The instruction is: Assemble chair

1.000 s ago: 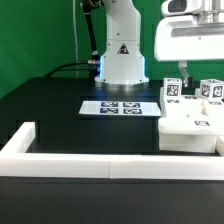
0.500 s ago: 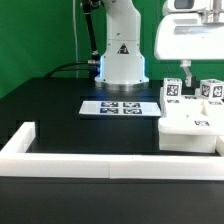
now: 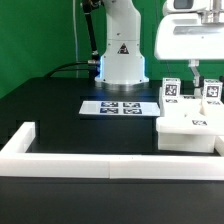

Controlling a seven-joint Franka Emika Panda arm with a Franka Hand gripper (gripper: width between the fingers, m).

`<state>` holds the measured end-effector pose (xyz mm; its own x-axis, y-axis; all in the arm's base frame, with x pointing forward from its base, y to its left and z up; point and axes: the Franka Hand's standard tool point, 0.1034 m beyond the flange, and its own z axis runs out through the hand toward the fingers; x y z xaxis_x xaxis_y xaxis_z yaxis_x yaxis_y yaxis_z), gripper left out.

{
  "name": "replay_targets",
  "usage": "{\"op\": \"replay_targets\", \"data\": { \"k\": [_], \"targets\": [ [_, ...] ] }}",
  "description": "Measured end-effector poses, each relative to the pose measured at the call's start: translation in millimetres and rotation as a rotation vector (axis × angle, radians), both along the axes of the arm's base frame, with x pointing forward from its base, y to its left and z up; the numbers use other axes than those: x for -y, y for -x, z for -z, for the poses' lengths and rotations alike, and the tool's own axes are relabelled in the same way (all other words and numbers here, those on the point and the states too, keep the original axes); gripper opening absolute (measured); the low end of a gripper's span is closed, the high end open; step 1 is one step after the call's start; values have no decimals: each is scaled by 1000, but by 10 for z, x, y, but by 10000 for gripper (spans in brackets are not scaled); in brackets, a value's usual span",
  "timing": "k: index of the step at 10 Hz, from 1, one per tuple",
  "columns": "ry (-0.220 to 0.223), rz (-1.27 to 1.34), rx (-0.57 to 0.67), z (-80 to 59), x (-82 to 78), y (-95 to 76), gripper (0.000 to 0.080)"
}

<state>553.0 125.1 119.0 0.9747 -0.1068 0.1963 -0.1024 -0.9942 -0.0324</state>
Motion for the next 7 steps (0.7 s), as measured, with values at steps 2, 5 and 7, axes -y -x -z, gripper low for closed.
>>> {"op": "replay_targets", "data": {
  "k": [2,5,7],
  "targets": [
    [-28,143,-1,-3,28,-6,284],
    [-70,401,-4,6,121,-17,284],
    [-84,485,-4,5,155,-20,322]
  ]
}}
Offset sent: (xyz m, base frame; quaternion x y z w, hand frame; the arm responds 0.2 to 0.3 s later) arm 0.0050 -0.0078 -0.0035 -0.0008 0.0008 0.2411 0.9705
